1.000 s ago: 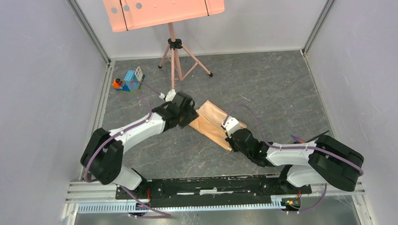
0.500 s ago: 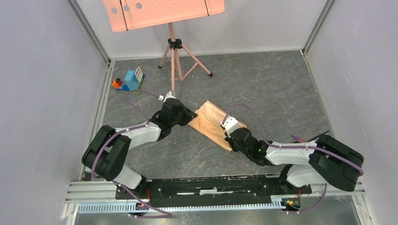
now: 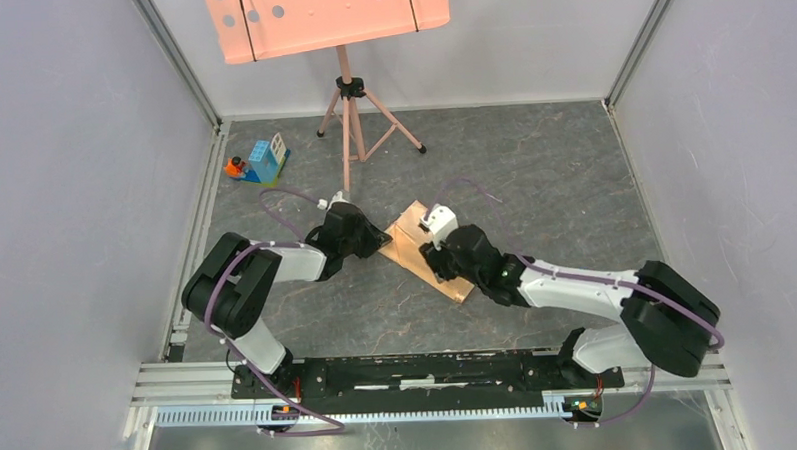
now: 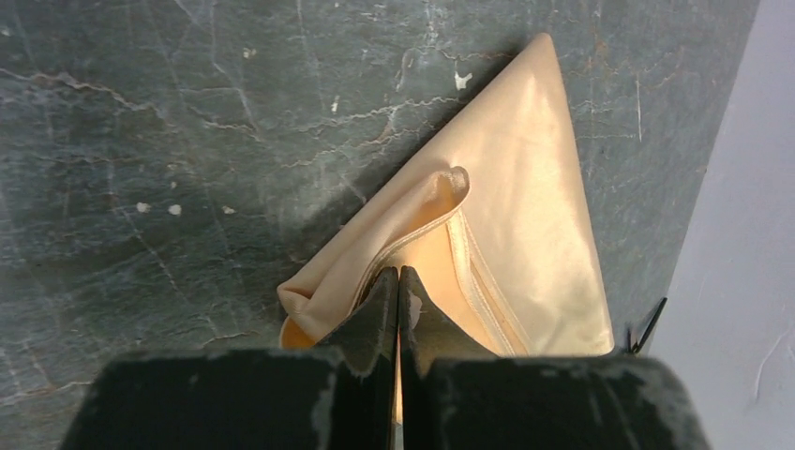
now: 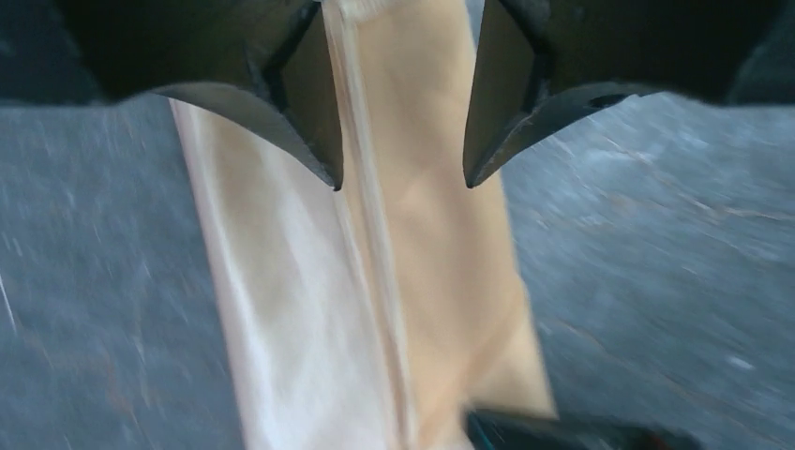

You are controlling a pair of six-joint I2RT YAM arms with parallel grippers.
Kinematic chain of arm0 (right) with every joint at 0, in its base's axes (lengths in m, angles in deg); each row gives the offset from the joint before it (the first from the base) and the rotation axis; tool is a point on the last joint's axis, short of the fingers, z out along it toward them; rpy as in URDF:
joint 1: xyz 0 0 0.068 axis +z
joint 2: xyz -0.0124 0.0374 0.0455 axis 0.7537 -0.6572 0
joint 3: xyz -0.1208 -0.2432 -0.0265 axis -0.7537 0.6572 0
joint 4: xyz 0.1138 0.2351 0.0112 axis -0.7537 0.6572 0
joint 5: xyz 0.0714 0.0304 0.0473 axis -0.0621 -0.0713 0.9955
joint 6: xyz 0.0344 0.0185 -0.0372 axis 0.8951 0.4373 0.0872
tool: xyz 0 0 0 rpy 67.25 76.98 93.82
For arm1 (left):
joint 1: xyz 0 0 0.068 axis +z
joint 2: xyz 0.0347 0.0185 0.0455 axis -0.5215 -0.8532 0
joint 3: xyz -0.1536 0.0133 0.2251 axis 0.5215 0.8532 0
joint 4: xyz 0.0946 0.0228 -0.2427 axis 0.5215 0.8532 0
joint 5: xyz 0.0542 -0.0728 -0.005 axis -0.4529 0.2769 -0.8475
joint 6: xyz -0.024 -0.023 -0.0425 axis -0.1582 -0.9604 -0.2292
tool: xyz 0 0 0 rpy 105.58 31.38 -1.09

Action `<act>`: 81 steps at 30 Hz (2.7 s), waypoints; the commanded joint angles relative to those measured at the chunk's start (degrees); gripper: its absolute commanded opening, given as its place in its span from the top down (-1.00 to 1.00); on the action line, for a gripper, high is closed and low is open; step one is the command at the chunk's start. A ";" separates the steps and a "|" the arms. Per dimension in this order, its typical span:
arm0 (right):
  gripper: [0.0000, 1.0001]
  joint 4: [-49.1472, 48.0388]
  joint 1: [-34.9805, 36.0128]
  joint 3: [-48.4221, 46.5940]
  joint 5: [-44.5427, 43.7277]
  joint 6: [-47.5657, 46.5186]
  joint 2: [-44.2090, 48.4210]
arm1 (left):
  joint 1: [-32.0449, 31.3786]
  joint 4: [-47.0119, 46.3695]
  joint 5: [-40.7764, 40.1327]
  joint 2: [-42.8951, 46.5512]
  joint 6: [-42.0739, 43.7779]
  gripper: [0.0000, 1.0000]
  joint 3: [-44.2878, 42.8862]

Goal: Fold the napkin into a case and place the utensils inside
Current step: Fold the lower triangle-folded napkin at the center of the board, then smooth out the 2/3-rectangle-folded napkin at the center of the board, then move the right arm to the center of the board with the 2/3-rectangle-folded napkin.

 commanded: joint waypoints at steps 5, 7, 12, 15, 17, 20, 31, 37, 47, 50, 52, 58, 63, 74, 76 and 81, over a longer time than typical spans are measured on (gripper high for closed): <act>-0.27 -13.91 -7.43 -14.42 43.87 6.06 -19.28 | 1.01 -1.72 1.16 -1.10 2.46 0.95 0.17; -0.30 -18.41 -9.14 -16.49 51.52 9.94 -24.46 | 1.32 -1.41 1.19 -1.08 2.67 0.95 0.25; -0.34 -24.08 -12.15 -18.27 58.49 14.09 -32.19 | 1.52 -2.02 2.40 -2.12 2.61 0.95 -0.15; -0.28 -26.98 -13.82 -17.61 61.50 17.50 -35.51 | 1.56 -2.37 2.44 -2.61 2.16 0.95 0.07; -0.27 -28.05 -14.61 -15.49 61.41 18.30 -35.90 | 1.85 -2.12 2.32 -2.87 2.09 0.95 0.19; -0.25 -30.12 -15.68 -11.85 62.20 19.33 -35.41 | 2.44 -1.56 2.43 -3.64 1.98 0.95 0.16; -0.19 -34.91 -18.49 2.69 66.04 20.41 -27.00 | 3.98 -1.80 3.67 -5.91 2.51 0.95 -0.04; -0.18 -32.11 -20.16 9.13 66.84 17.37 -21.03 | 4.07 -1.95 3.80 -6.38 2.69 0.95 -0.05; -0.17 -28.85 -23.88 20.79 66.43 16.02 -10.95 | 4.07 -1.10 3.93 -6.36 4.24 0.95 -1.08; -0.17 -21.99 -24.16 21.58 64.64 13.51 -5.85 | 4.07 -0.53 4.96 -5.84 5.21 0.95 -1.83; -0.18 -13.62 -24.36 20.35 62.43 10.91 -1.45 | 4.02 0.04 6.32 -5.00 5.95 0.93 -2.43; -0.21 4.73 -25.26 8.45 49.80 3.18 4.17 | 3.96 6.52 10.14 1.18 9.19 0.45 -5.53; 0.05 5.98 -25.33 0.57 43.39 4.11 -0.48 | 3.96 15.81 11.53 9.13 12.24 0.00 -8.12; 0.54 1.75 -22.08 1.94 30.71 9.44 -3.21 | 4.02 28.18 10.87 27.96 14.05 -0.16 -1.86; 0.57 1.12 -20.55 3.32 26.71 11.34 -2.29 | 4.06 29.26 10.90 30.37 13.81 -0.17 -0.83; 0.59 -0.79 -15.96 7.02 18.66 16.34 -0.09 | 4.05 32.48 10.72 34.83 14.35 -0.18 -0.04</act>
